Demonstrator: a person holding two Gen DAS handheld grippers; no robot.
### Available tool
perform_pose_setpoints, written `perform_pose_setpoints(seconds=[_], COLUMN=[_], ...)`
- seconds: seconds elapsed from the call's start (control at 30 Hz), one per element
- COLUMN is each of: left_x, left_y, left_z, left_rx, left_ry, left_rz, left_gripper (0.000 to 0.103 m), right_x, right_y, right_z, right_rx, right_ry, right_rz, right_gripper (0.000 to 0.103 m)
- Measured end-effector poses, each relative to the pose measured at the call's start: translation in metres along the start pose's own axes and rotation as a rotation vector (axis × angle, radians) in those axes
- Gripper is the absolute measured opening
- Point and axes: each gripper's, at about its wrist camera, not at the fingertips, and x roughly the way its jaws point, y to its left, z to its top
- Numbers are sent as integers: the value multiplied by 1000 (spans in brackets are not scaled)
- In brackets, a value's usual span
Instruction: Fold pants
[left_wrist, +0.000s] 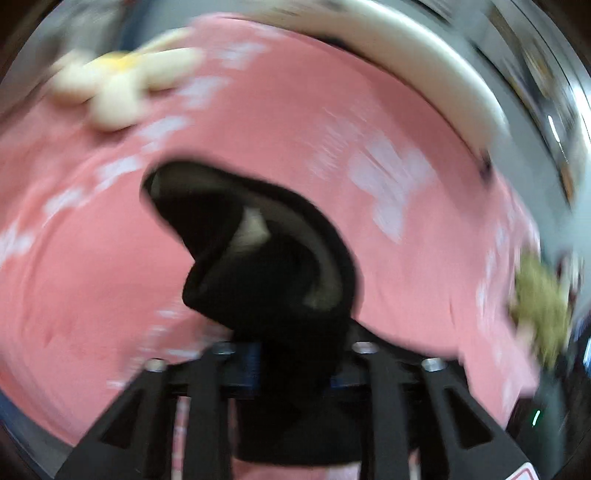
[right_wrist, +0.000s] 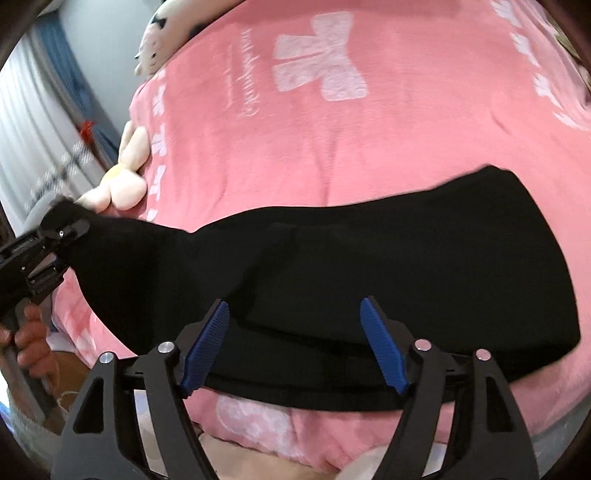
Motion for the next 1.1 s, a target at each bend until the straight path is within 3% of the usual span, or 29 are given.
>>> perform_pose_setpoints(seconds=[0.03,0.07,0.2,0.37,0.53,0.7,0.87,0.93,1.0,1.07,1.1], left_x=[13,27,55,41,23,20,25,28,31,32,33], left_y=[-23,-40,-69,-64,-38,-9,5,10,15,21,22], left_z=[-12,-25,-78,-98,-97,-92,-99,-102,-104,-106,-106], left_rx=[59,101,205,248,233,183,155,150,143,125,117], left_ry=[36,75,217,235,255,279,332,351,363,376,381], left_rz=[-2,8,111,227,331,344,330,324,321,319,314], left_gripper=[83,89,88,88,88,88,88,88,88,88,88], right_x=[-1,-2,-15,-15,15,72,111,112,114,116,115], right_y=[-6,-14,-30,-34,6,52,64,67,69,67,66], right_z=[-2,-4,-7,3,25,29,21,20,21,23,24], right_rx=[12,26,59,48,-35,-111,1,8,5,2,6], right_ry=[6,14,4,27,70,171,254,236,231,231,236], right_rz=[-17,-31,-29,34,131,155,211,188,160,122,123], right_gripper=[72,72,72,74,74,74,73,68,56,27,25])
